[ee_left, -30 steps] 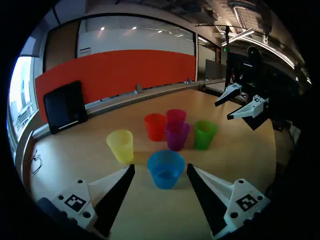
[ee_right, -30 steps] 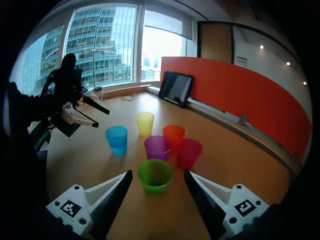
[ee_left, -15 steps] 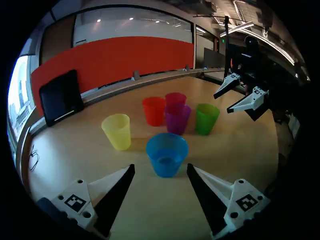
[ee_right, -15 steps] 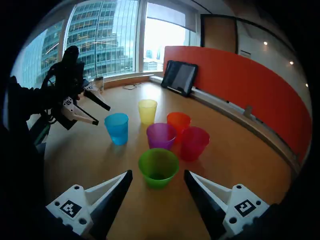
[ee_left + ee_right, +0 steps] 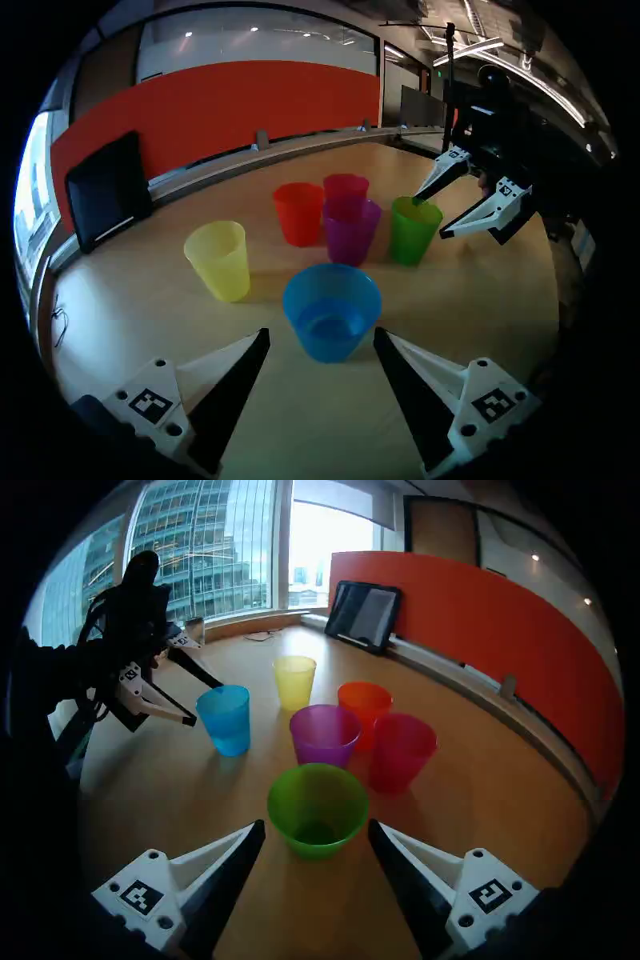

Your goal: Pour water

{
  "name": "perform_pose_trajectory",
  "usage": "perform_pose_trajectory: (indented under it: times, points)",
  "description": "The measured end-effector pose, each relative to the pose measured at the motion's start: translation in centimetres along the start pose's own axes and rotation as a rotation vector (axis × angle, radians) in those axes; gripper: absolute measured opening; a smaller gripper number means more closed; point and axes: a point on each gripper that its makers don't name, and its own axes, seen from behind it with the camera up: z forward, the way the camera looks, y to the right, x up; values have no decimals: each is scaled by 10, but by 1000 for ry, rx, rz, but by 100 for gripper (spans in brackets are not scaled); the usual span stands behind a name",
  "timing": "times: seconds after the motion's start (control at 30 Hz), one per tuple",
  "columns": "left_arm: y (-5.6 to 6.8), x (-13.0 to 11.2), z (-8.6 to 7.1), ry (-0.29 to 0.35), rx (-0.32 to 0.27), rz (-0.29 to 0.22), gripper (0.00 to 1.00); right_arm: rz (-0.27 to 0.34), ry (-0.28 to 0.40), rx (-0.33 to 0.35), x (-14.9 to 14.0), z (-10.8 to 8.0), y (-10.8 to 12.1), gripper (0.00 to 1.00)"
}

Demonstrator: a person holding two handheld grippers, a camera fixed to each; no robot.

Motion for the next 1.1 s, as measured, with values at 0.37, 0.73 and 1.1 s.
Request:
perform_pose_trajectory:
  times: [0.37,0.73,1.1]
  points:
    - [5,5,19,-7,-30,15,97,2,-6,21,3,19,-2,100]
    - [7,14,29,-2,-45,21,93,5,-4,26,6,21,-2,100]
    - [7,13,30,-4,-51,3,87,7,0,28,6,21,-2,100]
